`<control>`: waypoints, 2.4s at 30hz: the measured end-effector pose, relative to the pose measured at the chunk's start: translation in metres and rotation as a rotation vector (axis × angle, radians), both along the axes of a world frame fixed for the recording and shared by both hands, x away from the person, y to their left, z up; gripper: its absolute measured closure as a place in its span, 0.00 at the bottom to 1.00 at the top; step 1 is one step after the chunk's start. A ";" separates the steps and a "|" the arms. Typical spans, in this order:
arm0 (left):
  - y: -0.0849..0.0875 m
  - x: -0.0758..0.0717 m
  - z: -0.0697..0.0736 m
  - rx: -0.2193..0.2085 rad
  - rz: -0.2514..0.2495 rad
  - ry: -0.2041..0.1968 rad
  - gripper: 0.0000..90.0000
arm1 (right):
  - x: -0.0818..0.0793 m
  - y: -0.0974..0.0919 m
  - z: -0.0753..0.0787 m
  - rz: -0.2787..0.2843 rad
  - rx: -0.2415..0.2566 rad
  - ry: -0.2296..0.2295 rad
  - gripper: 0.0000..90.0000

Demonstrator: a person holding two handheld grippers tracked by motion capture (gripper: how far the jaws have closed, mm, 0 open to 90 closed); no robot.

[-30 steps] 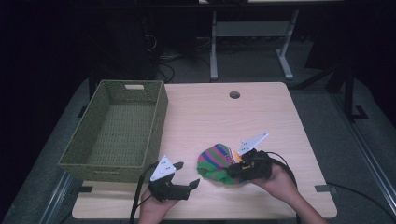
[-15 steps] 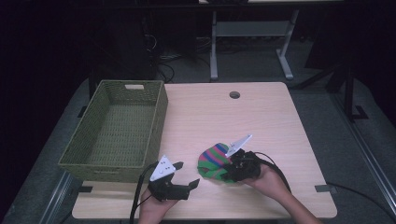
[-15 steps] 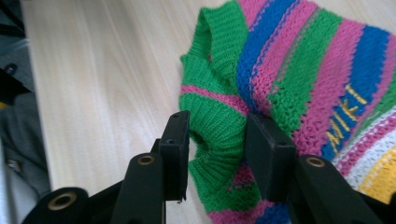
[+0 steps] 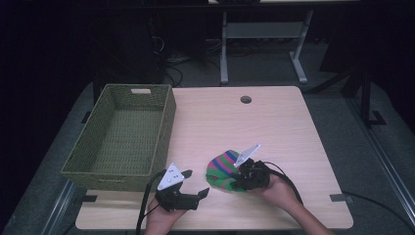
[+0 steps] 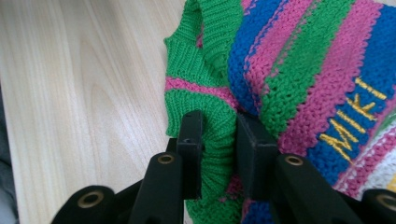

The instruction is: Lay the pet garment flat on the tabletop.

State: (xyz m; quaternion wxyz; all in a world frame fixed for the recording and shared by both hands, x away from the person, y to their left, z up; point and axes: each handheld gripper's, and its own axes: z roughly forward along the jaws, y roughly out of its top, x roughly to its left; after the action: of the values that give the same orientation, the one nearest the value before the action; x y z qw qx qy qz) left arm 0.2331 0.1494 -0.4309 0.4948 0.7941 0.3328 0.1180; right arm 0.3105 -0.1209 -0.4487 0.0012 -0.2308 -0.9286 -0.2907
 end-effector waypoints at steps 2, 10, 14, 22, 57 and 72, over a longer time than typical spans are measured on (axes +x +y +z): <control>0.000 0.000 0.000 -0.001 0.001 0.001 0.18 | 0.001 -0.001 0.000 -0.004 0.007 0.007 0.84; -0.001 0.000 0.000 0.001 -0.006 0.000 0.18 | -0.002 -0.005 0.009 0.008 0.044 0.014 0.91; -0.002 0.000 0.000 -0.002 -0.018 -0.001 0.18 | -0.005 -0.007 0.014 -0.003 0.064 0.035 0.91; -0.002 0.001 0.001 -0.012 -0.025 -0.002 0.18 | -0.013 -0.016 0.035 -0.011 0.120 0.009 0.92; -0.035 0.021 -0.007 0.046 -0.077 -0.029 0.23 | -0.014 -0.059 0.105 -0.074 0.229 -0.140 0.92; -0.051 0.053 -0.021 0.033 -0.083 0.002 0.33 | -0.009 -0.067 0.119 -0.065 0.249 -0.153 0.92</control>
State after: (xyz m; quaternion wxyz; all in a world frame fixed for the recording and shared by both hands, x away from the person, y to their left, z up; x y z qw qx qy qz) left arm 0.2856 0.0988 -0.4516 0.4858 0.8154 0.2979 0.1020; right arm 0.3015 -0.1883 -0.3298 -0.0502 -0.2363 -0.8747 -0.4203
